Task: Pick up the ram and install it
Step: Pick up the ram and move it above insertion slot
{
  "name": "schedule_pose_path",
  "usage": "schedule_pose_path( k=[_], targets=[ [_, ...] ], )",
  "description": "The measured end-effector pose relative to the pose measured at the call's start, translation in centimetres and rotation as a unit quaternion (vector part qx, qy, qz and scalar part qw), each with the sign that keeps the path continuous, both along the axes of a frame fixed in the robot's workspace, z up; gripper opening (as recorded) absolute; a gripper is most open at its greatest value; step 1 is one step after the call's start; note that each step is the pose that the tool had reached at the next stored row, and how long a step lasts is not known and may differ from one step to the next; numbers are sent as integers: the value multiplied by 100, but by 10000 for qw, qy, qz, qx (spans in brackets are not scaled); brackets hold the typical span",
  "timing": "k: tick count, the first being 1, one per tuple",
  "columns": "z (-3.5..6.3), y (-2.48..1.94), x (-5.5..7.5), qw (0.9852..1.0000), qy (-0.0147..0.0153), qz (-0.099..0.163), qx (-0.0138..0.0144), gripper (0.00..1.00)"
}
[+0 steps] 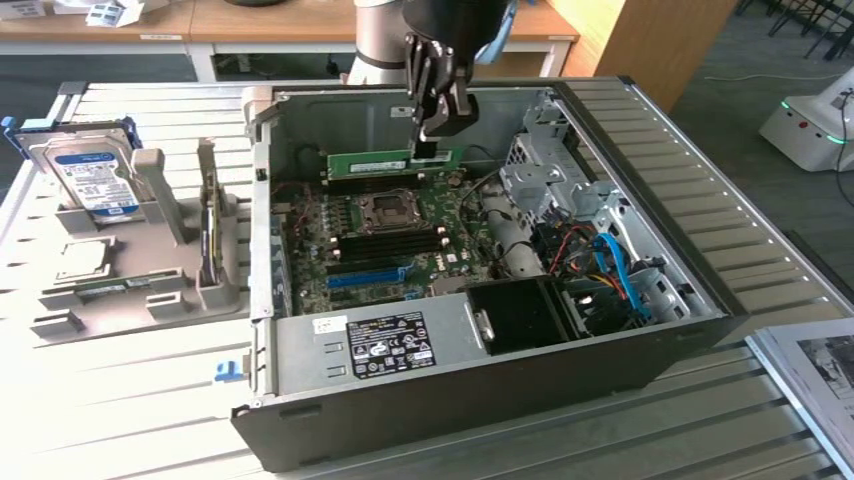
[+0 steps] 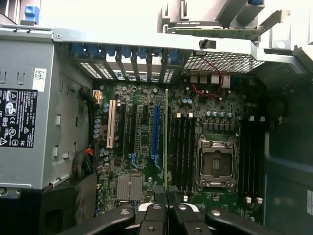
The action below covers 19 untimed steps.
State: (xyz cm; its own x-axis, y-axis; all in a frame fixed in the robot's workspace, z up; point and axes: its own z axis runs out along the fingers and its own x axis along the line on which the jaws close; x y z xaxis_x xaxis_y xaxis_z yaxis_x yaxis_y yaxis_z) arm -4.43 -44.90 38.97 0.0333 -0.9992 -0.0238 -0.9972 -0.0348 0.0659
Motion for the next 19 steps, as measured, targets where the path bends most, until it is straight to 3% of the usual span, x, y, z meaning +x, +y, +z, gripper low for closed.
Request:
schedule_pose_path(
  k=[9, 19],
  targets=[
    [-4, 10, 1, 10000, 0, 1, 0, 11],
    [-22, 106, 1, 10000, 0, 0, 0, 11]
  ],
)
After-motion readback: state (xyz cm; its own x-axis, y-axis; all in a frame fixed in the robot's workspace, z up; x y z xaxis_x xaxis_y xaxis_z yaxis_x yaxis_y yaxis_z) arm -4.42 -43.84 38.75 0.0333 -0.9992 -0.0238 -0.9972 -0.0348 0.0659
